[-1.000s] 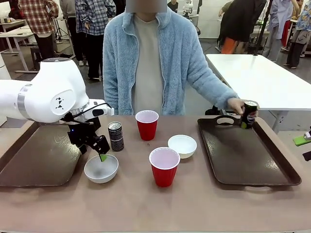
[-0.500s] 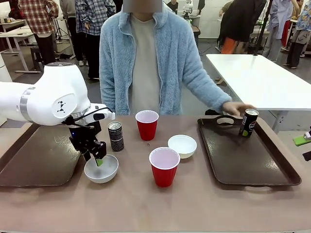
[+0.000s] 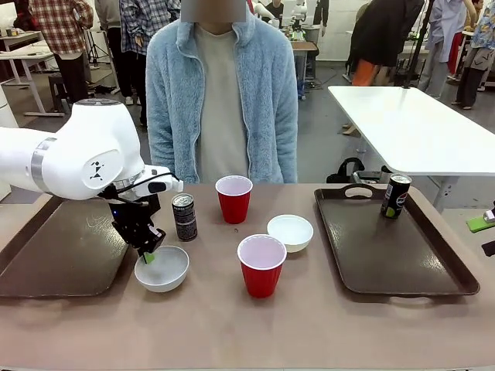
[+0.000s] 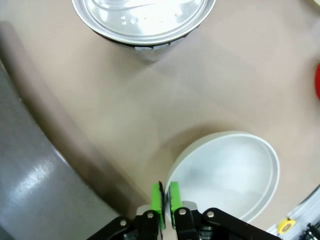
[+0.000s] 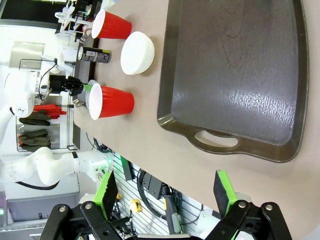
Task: Prepare tableware on both trays.
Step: Pick up a Picnic Bowl from the table and place it on a Handle tray.
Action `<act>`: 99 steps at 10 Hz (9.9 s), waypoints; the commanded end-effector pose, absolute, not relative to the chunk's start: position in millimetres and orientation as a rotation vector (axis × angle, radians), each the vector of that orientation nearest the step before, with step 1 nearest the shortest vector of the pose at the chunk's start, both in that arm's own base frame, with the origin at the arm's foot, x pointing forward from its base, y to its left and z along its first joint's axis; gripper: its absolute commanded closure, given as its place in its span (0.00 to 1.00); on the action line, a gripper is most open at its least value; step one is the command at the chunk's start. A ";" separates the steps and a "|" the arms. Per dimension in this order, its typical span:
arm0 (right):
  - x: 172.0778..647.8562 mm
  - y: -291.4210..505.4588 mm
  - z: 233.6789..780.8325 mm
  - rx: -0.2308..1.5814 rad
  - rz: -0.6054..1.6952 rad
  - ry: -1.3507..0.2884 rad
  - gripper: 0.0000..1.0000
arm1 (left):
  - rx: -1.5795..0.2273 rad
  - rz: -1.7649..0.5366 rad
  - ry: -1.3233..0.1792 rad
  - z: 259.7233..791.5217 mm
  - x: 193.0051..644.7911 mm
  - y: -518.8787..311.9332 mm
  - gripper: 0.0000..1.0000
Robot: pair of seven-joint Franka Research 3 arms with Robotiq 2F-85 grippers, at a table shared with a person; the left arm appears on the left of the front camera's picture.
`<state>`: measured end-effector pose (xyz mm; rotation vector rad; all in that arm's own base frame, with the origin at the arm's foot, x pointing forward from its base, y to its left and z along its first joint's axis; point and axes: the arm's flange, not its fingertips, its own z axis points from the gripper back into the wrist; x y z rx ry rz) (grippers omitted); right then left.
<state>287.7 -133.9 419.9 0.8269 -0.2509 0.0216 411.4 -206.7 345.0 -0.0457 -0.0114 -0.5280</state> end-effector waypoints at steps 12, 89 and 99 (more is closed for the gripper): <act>288.0 -132.8 420.2 0.843 -0.002 -0.246 0.00 | -0.048 -0.521 -0.119 447.5 390.0 -171.5 1.00; 355.6 88.6 435.1 0.326 0.081 -0.275 0.00 | -1.061 -0.005 -0.255 517.0 382.0 214.8 0.00; 251.4 -60.7 465.8 0.431 0.244 -0.080 0.00 | -1.054 0.002 -0.233 514.5 373.0 214.6 0.00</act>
